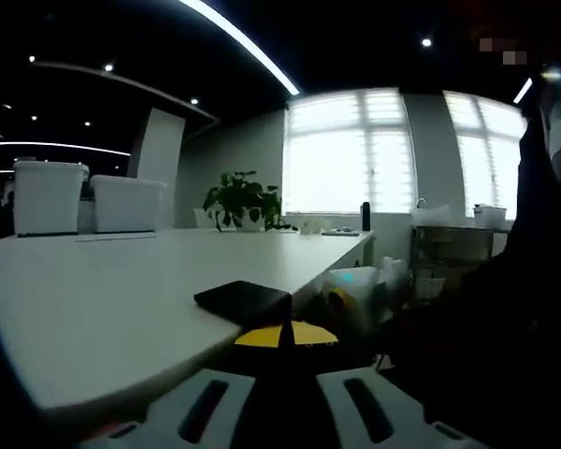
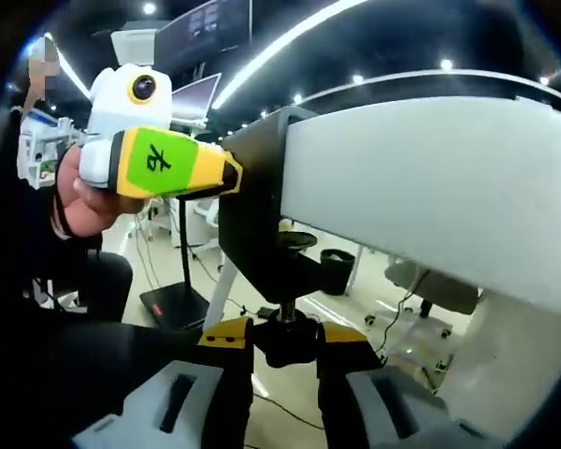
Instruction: Clamp the fixed fixture on the desktop, loosen the retaining clip, secure it to the edge of the desk, and tighten the retaining clip.
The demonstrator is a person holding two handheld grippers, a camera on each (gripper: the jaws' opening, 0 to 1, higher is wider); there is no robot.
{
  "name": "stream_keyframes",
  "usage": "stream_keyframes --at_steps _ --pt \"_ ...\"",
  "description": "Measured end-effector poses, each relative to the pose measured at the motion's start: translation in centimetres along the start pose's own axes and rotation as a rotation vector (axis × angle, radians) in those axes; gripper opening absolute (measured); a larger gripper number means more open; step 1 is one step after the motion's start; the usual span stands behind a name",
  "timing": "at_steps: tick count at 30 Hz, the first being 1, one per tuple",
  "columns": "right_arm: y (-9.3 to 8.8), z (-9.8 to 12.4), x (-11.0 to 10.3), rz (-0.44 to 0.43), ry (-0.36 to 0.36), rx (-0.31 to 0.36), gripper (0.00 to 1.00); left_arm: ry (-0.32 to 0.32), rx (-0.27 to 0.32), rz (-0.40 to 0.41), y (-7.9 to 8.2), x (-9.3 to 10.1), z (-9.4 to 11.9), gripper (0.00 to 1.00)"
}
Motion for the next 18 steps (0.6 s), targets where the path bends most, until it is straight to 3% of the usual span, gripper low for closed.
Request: stream_keyframes --at_steps 5,10,11,12,14,16,18 --pt "-0.2 -0.1 0.0 0.004 -0.03 0.003 0.25 -0.004 0.001 0.001 0.0 -0.2 -0.1 0.03" --pt "0.3 0.9 -1.2 0.071 -0.166 -0.069 0.29 0.021 0.002 -0.024 0.4 0.0 0.1 0.03" --pt "0.6 1.2 -1.5 0.087 -0.236 -0.069 0.3 0.024 0.003 -0.025 0.5 -0.1 0.2 0.03" --pt "0.7 1.2 -1.9 0.075 -0.256 -0.047 0.31 0.028 0.004 -0.02 0.6 -0.2 0.3 0.03" --pt "1.1 1.3 -3.4 0.074 -0.315 -0.045 0.42 0.034 0.001 -0.006 0.6 -0.4 0.5 0.03" --pt "1.3 1.1 -4.2 0.016 -0.382 -0.032 0.53 0.037 0.004 -0.02 0.5 -0.3 0.6 0.03" --pt "1.3 0.6 -4.8 -0.037 -0.44 -0.019 0.58 0.043 0.001 -0.017 0.2 -0.4 0.7 0.03"
Point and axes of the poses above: the point that each gripper's makers call its tool centre point, and the gripper's own axes: z roughly backward along the fingers, x roughly to its right, y roughly out of its top, the point moved 9 cm from there along z, roughly backward along the fingers, and after that the axes turned 13 degrees about x, right-handed, at the moved point
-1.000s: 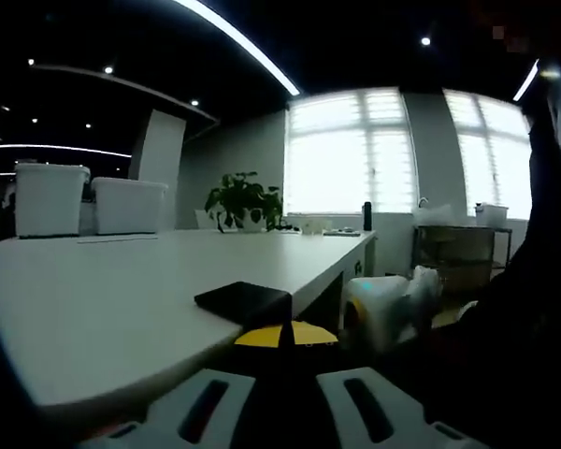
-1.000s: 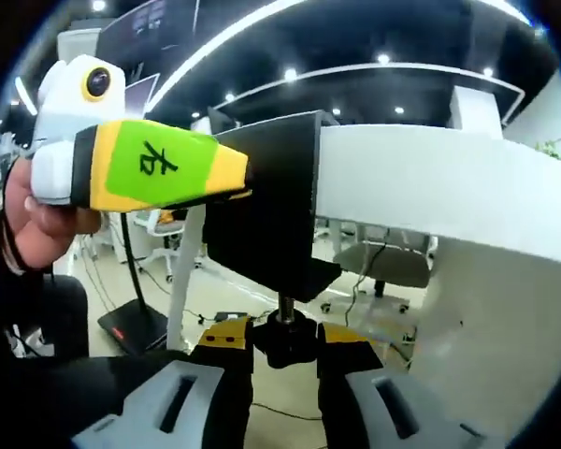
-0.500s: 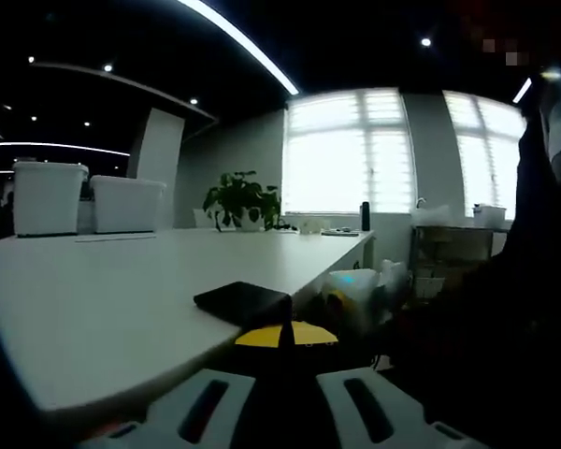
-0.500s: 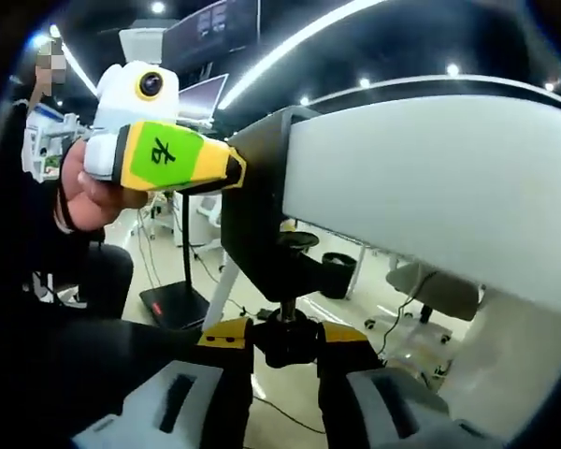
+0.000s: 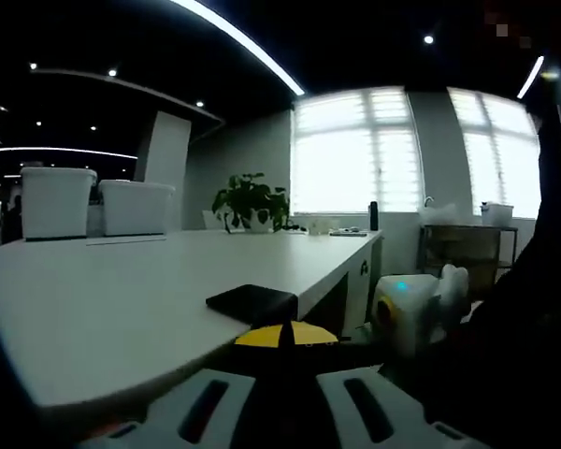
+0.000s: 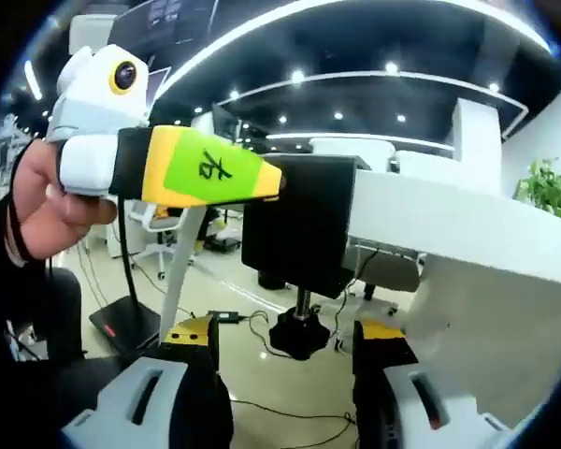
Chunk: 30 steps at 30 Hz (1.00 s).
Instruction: Clamp the fixed fixture on the desktop, loosen the retaining clip, secure it to the edge of the desk, and tighten the retaining clip.
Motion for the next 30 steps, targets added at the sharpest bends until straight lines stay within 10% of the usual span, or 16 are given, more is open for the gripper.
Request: stream_keyframes --at_steps 6,11,17,30 --pt "-0.6 -0.7 0.0 -0.07 -0.177 -0.032 0.51 0.009 -0.001 0.014 0.2 0.1 0.1 0.03" --pt "-0.3 -0.8 0.2 -0.069 -0.208 -0.035 0.25 0.006 0.002 0.013 0.3 0.1 0.0 0.03" --pt "-0.3 -1.1 0.4 -0.027 -0.197 -0.05 0.24 0.004 0.005 0.02 0.2 0.4 -0.2 0.03" --pt "-0.3 -1.3 3.0 0.038 0.279 -0.02 0.23 -0.018 -0.008 -0.01 0.0 0.6 -0.9 0.03"
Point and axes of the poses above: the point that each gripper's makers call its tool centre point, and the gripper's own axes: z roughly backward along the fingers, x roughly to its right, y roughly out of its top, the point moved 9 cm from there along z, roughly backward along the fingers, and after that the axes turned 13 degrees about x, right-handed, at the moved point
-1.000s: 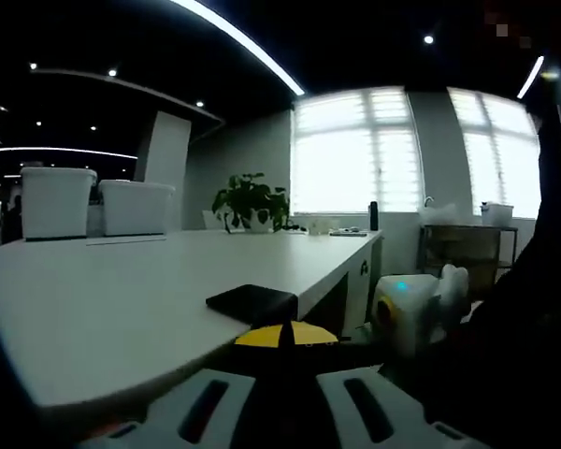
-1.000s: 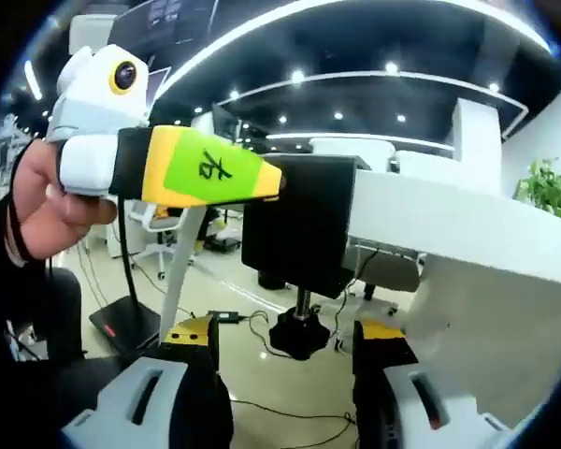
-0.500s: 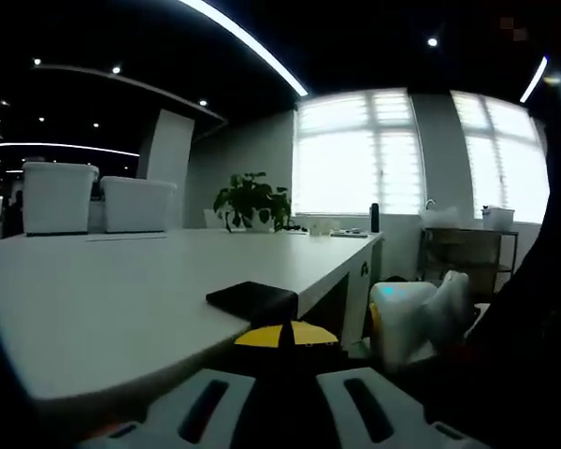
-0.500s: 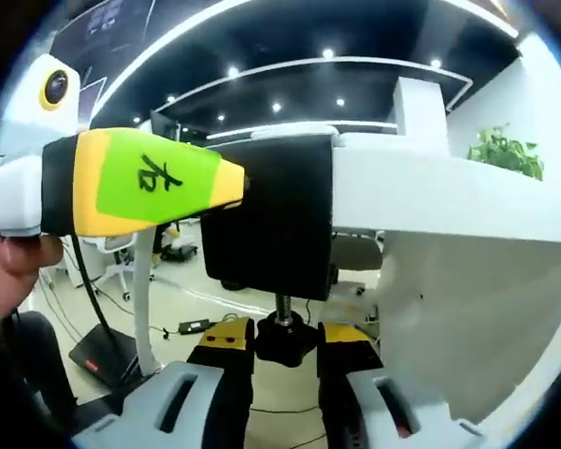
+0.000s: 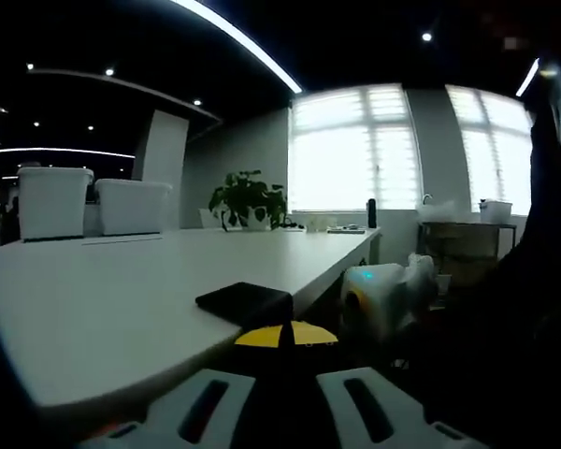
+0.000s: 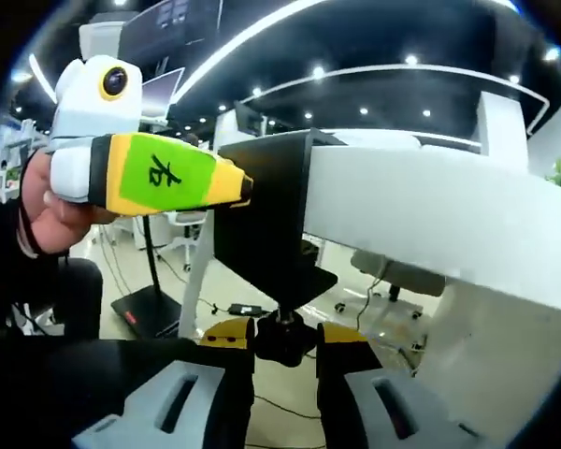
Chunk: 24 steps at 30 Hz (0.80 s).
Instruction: Clamp the fixed fixture on the desktop, loosen the retaining clip, secure it to the edge of the desk, and tighten the retaining clip.
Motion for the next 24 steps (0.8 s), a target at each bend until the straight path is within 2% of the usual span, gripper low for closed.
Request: stream_keyframes --at_steps 1,7,13,14,15,17,18,19,20,22,23,24 --pt "0.0 0.0 0.2 0.025 0.025 0.006 0.23 0.0 0.0 0.005 0.0 0.0 0.0 0.03" --pt "0.0 0.1 0.8 0.016 0.165 0.023 0.23 -0.01 0.003 0.012 0.0 -0.1 -0.2 0.03" --pt "0.0 0.0 0.7 0.057 0.191 0.025 0.24 -0.017 0.002 0.018 -0.1 -0.1 -0.3 0.03" --pt "0.1 0.2 0.5 0.089 0.155 0.026 0.26 -0.019 0.002 0.017 -0.1 -0.1 -0.3 0.03" --pt "0.1 0.3 0.5 0.106 0.121 0.02 0.33 -0.019 0.003 0.018 -0.1 -0.1 -0.3 0.03" --pt "0.0 0.8 0.7 0.187 -0.011 -0.042 0.46 -0.015 0.003 0.015 -0.1 0.0 -0.2 0.03" --pt "0.1 1.3 0.3 0.155 -0.103 -0.053 0.5 -0.013 0.003 0.014 -0.2 0.0 -0.2 0.03" --pt "0.1 1.5 -0.1 0.099 -0.156 -0.06 0.48 -0.01 0.003 0.016 -0.2 0.0 -0.1 0.03" --pt "0.2 1.6 -0.6 0.065 -0.179 -0.053 0.46 -0.006 0.002 0.021 -0.3 -0.1 -0.1 0.03" --pt "0.4 1.6 -2.0 0.048 -0.231 -0.033 0.5 0.001 0.006 0.035 -0.4 -0.2 0.1 0.03" --pt "0.5 1.4 -2.6 0.009 -0.252 -0.004 0.54 0.004 0.007 0.035 -0.4 -0.2 0.2 0.03" --pt "0.5 1.3 -3.4 -0.064 -0.287 -0.004 0.57 0.006 0.008 0.036 -0.5 -0.2 0.3 0.03"
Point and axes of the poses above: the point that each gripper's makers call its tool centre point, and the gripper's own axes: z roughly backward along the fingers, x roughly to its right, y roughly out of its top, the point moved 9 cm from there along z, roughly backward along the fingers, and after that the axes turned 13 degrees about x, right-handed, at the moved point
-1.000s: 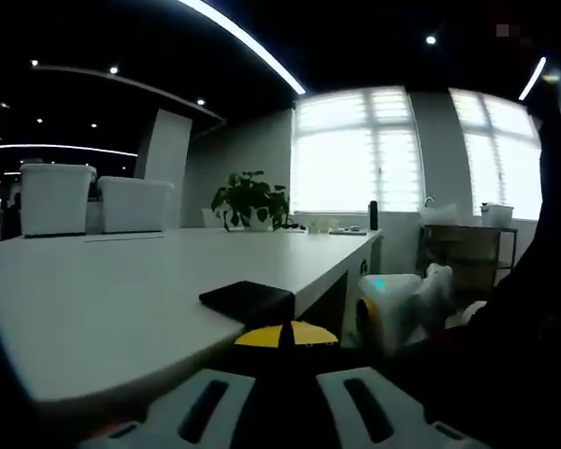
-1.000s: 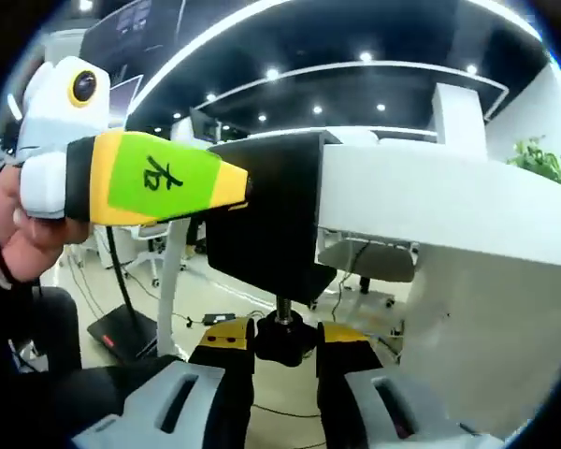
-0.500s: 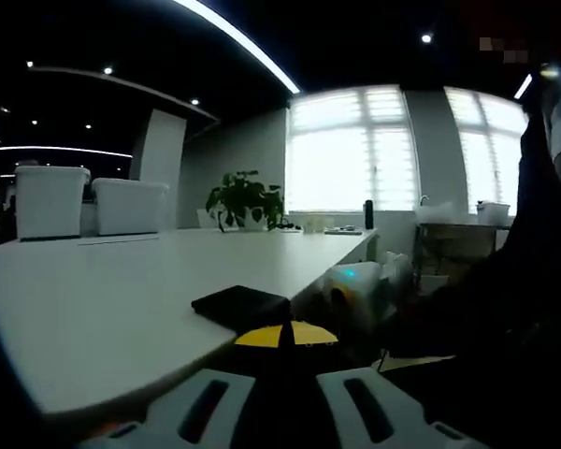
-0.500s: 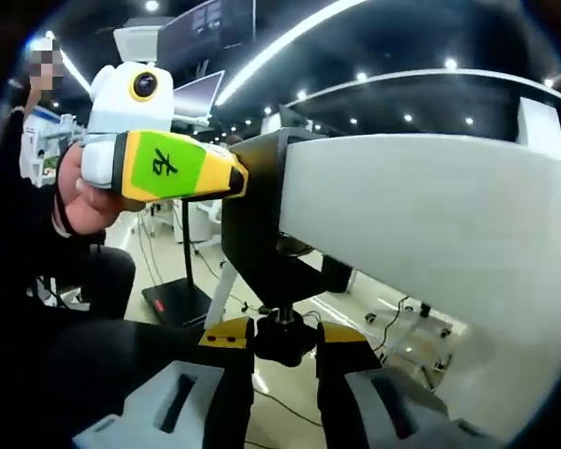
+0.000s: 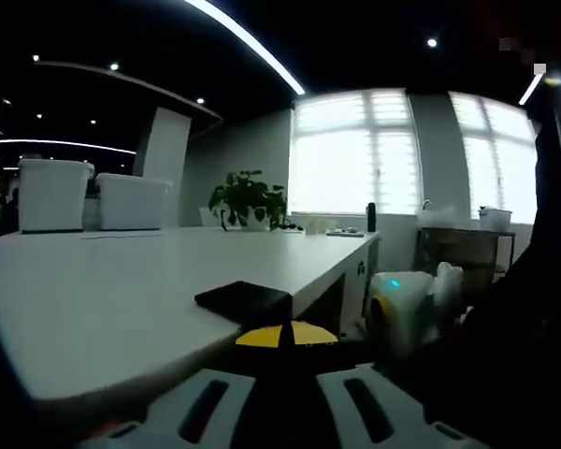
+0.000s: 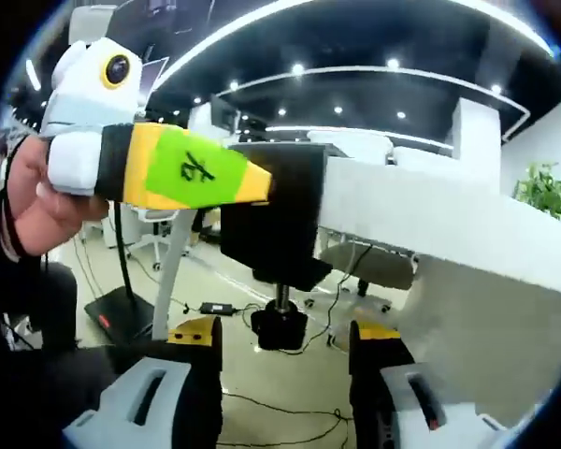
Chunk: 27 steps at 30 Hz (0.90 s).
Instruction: Clamp the fixed fixture on the desktop, loosen the retaining clip, secure it to the edge of the desk, and tighten the retaining clip.
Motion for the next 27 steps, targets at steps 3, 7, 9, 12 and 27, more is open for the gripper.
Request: stream_keyframes --at_steps 3,7,9,12,27 --pt "-0.2 -0.4 -0.6 -0.029 -0.064 -0.005 0.61 0.012 0.005 0.016 -0.2 -0.1 0.2 0.03" --pt "-0.6 -1.7 0.0 -0.063 -0.153 -0.038 0.55 0.02 0.001 0.013 -0.2 -0.2 0.4 0.03" --pt "-0.6 -2.0 -0.2 -0.08 -0.172 -0.047 0.49 0.019 0.003 0.018 -0.1 -0.2 0.4 0.03" --pt "-0.1 -2.4 -0.5 -0.061 -0.178 -0.036 0.32 0.015 0.004 0.02 0.0 -0.4 0.4 0.03" --pt "-0.4 -1.9 2.1 0.071 0.097 -0.008 0.22 -0.003 -0.013 -0.008 -0.2 -0.5 0.2 0.03"
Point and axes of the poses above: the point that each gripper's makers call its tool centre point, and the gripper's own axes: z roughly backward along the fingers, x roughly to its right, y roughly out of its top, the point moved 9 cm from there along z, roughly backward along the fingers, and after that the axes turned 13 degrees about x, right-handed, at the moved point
